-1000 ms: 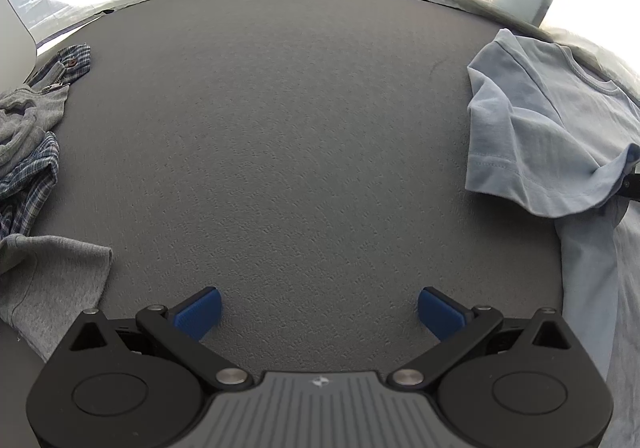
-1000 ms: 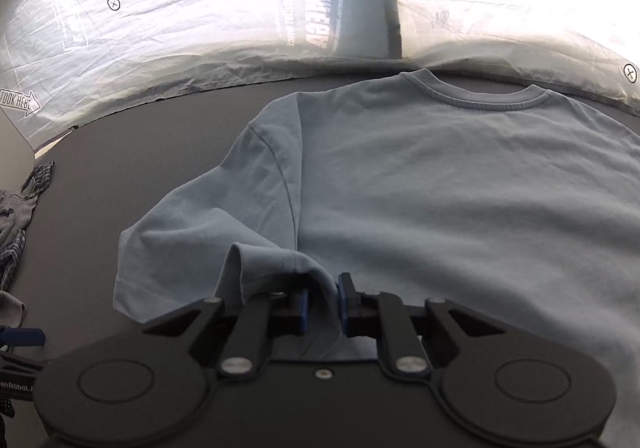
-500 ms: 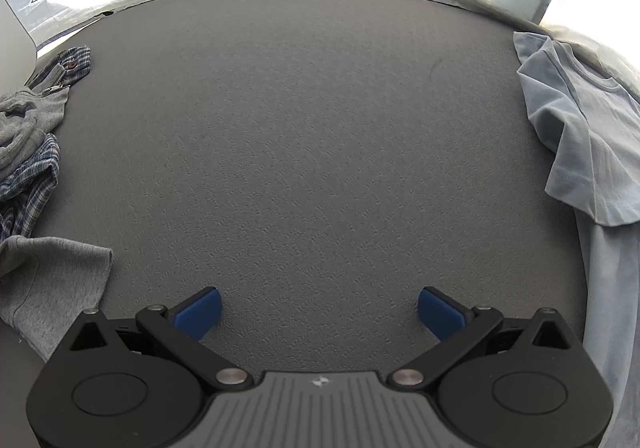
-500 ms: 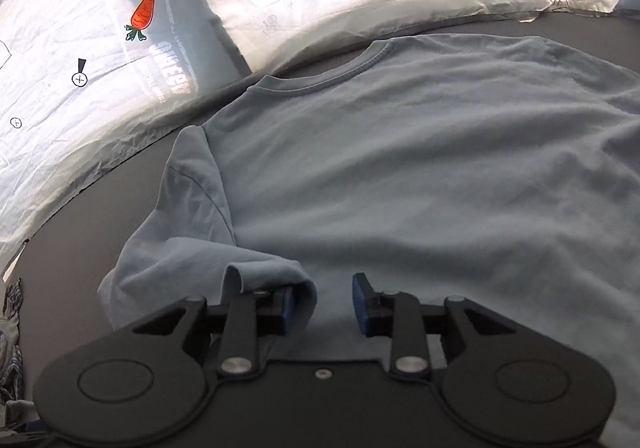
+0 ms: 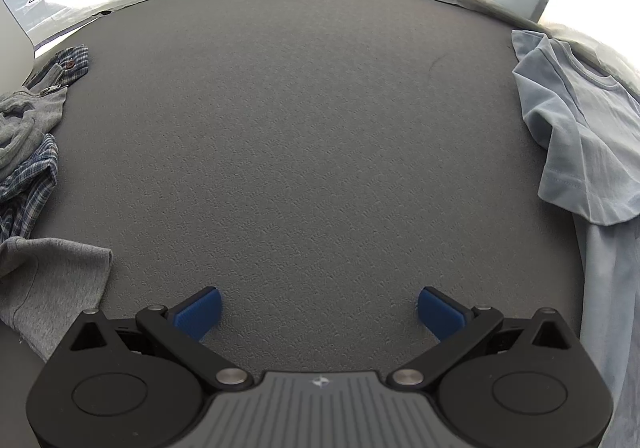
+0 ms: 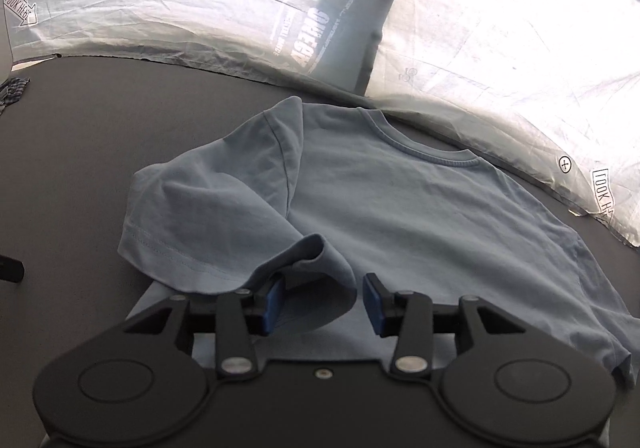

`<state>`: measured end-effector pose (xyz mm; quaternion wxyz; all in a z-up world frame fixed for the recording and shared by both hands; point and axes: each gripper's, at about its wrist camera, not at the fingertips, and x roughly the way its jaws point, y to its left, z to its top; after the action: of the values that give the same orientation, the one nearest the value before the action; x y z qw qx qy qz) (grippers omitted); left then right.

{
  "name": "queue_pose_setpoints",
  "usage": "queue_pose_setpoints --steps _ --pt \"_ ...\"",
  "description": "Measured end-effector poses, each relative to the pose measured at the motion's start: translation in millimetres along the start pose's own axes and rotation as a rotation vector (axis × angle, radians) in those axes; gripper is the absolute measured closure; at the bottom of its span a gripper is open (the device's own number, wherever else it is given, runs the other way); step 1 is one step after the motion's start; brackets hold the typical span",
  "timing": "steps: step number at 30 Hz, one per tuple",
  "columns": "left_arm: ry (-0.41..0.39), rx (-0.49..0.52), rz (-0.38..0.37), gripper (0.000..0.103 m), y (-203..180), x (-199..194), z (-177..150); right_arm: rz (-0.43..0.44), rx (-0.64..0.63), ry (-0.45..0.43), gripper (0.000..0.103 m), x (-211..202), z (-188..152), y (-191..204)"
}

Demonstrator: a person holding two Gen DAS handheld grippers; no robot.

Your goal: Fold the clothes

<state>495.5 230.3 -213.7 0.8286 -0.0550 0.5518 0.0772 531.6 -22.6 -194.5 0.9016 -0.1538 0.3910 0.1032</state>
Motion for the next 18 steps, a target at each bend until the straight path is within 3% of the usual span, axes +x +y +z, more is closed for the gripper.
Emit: queue_pose_setpoints --steps 3,6,10,12,15,18 --pt "0.001 -0.002 0.002 0.000 -0.1 0.1 0.2 0.007 -0.025 0.001 0.057 5.5 2.9 1.1" --pt "0.000 -0.004 0.000 0.000 -0.1 0.2 0.1 0.044 -0.001 0.018 0.068 11.8 5.9 -2.6" --pt "0.001 -0.008 -0.002 0.000 -0.5 0.6 0.6 0.077 0.087 0.029 0.095 17.1 10.6 -13.8" --pt "0.002 -0.006 -0.001 0.000 -0.7 1.0 0.7 0.093 0.149 0.031 0.100 18.6 12.9 -21.6" --pt "0.002 -0.001 0.002 0.000 -1.6 1.1 0.3 0.162 0.421 0.019 0.101 20.4 8.6 -51.9" --pt "0.001 -0.006 0.000 0.000 -1.0 0.8 0.7 0.189 0.890 0.060 0.101 33.7 -25.5 -100.0"
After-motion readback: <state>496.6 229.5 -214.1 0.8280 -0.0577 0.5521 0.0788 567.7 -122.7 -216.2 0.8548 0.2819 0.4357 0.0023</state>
